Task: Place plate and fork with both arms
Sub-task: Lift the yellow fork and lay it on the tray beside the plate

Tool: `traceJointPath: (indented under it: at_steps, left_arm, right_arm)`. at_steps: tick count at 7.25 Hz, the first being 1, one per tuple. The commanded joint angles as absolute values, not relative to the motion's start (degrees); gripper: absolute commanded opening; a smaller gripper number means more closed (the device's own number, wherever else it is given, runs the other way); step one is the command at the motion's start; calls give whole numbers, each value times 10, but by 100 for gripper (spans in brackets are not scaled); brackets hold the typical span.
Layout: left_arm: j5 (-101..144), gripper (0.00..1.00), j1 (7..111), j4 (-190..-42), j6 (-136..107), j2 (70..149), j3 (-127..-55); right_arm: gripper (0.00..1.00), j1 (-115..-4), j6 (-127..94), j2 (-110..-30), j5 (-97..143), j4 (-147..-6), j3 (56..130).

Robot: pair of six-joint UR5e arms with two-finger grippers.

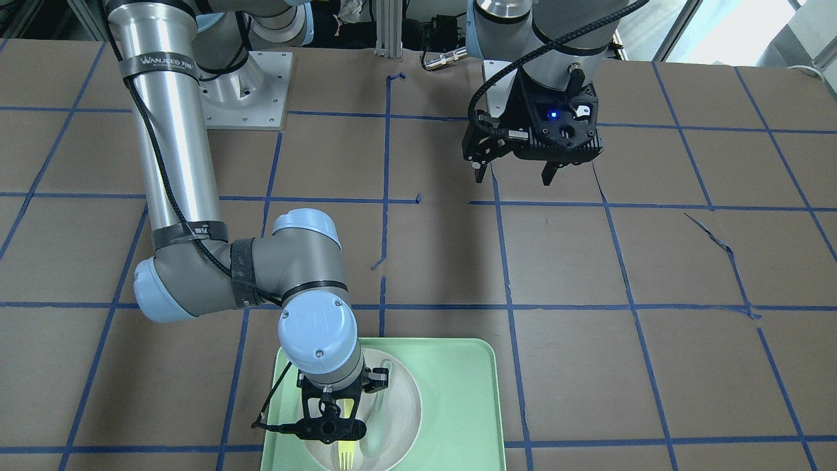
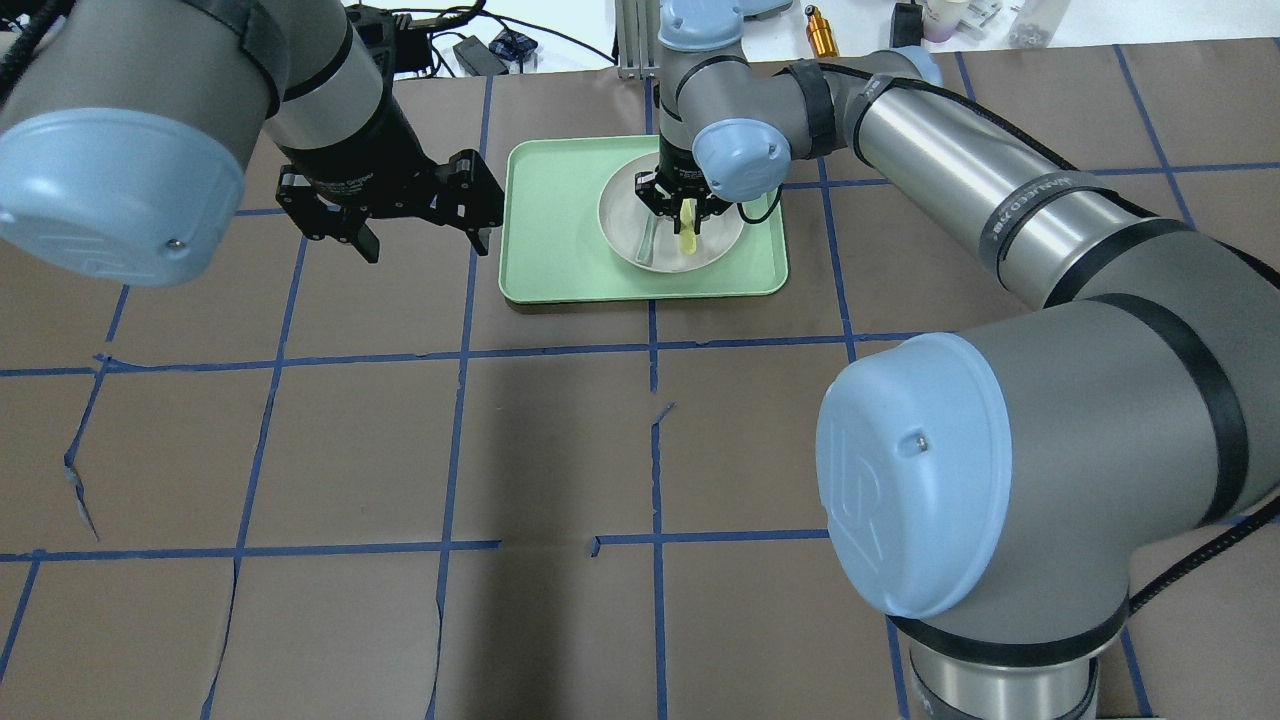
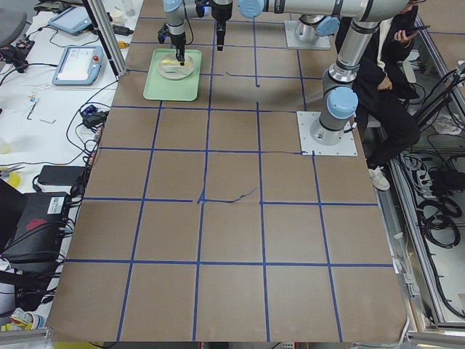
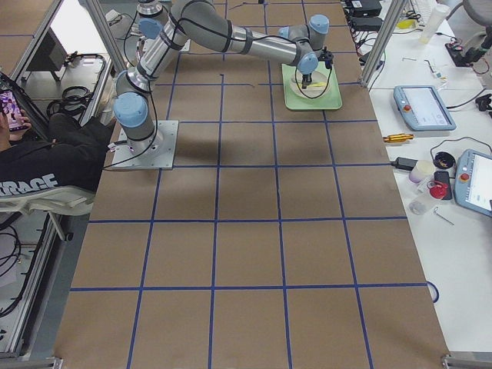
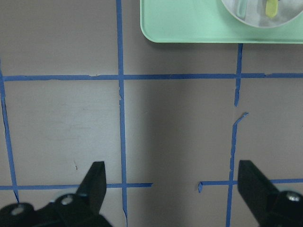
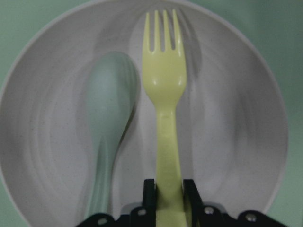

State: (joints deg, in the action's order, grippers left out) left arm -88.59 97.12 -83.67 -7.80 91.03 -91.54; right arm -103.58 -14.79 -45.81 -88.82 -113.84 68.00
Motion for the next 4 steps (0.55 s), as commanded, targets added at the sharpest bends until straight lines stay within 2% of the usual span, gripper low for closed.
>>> traceJointPath:
  at_steps: [1, 4]
  left_arm:
    - [-886, 100, 971, -837, -78, 911, -915]
    - [-886, 100, 971, -837, -79, 911, -917]
  right_arm:
    - [17, -1006, -96, -493, -927, -1117, 688]
    - [17, -976, -69, -483, -929, -1130, 733]
